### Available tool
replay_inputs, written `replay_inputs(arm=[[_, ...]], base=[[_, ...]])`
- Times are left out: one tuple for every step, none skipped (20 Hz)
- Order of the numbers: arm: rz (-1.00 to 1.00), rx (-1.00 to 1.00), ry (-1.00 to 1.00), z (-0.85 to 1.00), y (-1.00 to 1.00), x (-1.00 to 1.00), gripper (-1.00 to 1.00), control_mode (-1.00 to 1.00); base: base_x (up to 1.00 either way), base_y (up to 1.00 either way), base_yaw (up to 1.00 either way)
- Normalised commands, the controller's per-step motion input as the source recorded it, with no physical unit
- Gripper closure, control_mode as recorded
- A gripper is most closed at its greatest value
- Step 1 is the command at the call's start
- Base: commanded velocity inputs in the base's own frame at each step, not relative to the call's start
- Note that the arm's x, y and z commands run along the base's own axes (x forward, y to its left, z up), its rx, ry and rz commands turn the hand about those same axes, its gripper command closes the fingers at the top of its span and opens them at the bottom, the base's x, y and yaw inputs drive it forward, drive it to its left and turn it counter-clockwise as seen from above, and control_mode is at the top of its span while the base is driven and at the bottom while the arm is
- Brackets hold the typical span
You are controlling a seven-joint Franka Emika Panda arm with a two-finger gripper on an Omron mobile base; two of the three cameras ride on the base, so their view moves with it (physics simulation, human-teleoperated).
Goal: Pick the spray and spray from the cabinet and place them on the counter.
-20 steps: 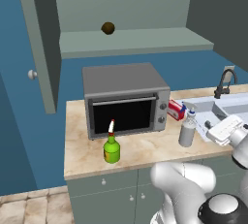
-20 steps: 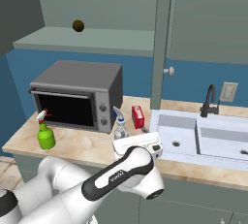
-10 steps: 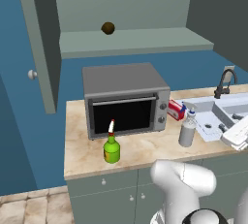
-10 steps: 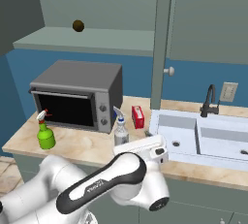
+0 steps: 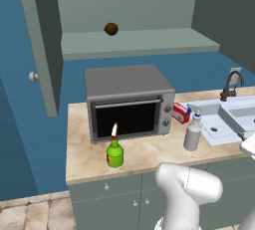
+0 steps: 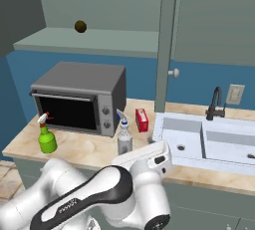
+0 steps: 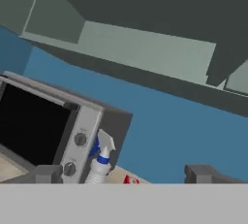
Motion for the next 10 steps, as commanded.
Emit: replay_inputs(arm=[[-0.06,-0.22,0.0,0.28,-0.02,-0.47,-1.0,-1.0],[-0.05,-0.23,0.0,0.33,0.0,-0.44,-1.0,-1.0],[-0.05,-0.26,0.02,0.38,0.0,-0.42,-1.0,-1.0],[-0.05,-0.29,0.02,0.4,0.0,-0.39,-1.0,-1.0],[-0.04,-0.31,0.03,0.41,0.0,-0.36,-1.0,-1.0],[-0.04,-0.33,0.03,0.44,0.0,-0.32,-1.0,-1.0],[-0.03,-0.35,0.03,0.46,0.0,-0.32,-1.0,-1.0],[-0.03,-0.35,0.03,0.46,0.0,-0.32,-1.0,-1.0],[-0.03,-0.36,0.02,0.48,0.0,-0.34,-1.0,-1.0],[-0.03,-0.36,0.01,0.45,0.0,-0.35,-1.0,-1.0]], base=[[0.0,0.0,0.0],[0.0,0.0,0.0],[0.0,0.0,0.0],[0.0,0.0,0.0],[0.0,0.0,0.0],[0.0,0.0,0.0],[0.0,0.0,0.0],[0.0,0.0,0.0],[0.0,0.0,0.0],[0.0,0.0,0.0]])
